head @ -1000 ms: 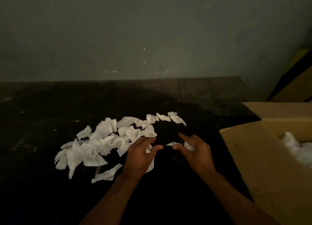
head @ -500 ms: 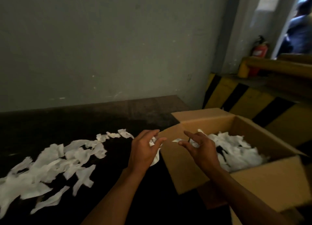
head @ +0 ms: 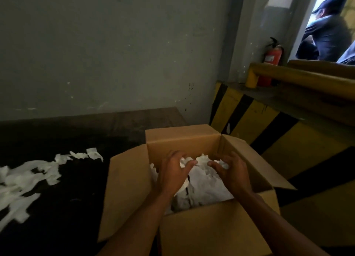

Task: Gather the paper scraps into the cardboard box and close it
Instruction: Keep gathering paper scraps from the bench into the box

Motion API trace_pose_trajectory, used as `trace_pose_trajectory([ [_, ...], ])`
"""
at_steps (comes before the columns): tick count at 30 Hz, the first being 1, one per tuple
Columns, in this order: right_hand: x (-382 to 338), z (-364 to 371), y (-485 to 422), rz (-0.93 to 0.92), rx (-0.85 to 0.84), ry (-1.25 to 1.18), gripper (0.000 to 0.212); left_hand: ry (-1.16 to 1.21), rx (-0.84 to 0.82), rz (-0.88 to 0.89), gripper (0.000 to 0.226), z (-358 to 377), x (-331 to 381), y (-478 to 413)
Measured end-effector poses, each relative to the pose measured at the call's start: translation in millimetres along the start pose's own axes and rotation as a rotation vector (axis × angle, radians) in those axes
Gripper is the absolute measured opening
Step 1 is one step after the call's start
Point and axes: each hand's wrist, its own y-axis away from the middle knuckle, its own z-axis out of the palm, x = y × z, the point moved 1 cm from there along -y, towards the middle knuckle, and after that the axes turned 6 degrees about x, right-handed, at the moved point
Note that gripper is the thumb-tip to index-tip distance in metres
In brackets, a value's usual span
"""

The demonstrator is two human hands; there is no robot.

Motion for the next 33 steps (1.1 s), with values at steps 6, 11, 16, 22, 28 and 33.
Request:
trace_pose_trajectory([
  [6, 30.2, 22.8, -19.4, -0.086, -0.124, 0.006, 0.041, -0.189, -0.106, -0.173, 0.068, 29.7, -10.2, 13.5],
  [11, 30.5, 32.4, -29.8, -0.109, -0.137, 0.013, 0.052, -0.203, 0.009, -0.182, 0.047, 17.4, -1.8, 3.7],
  [16, 17.2, 36.2, -30.4, -0.130, -0.134, -0.097, 0.058, -0.267, 0.070, -0.224, 0.050, 11.2, -1.8, -2.5],
  [22, -39.3, 61.4, -26.7, -0.221, -0.181, -0.250, 0.058, -0.234, 0.219, -0.290, 0.047, -28.0, -1.2, -1.8],
  [28, -124.2, 116.8, -3.7, -0.299, -0.312, -0.330, 0.057, -0.234, 0.352, -0.199, 0.052, -110.2, -53.2, 9.8],
  [33, -197.7, 183.9, 37.1, -0.402, -0.454, -0.367, 0.058, -0.284, 0.533, -0.251, 0.043, -189.9, -107.4, 34.3],
])
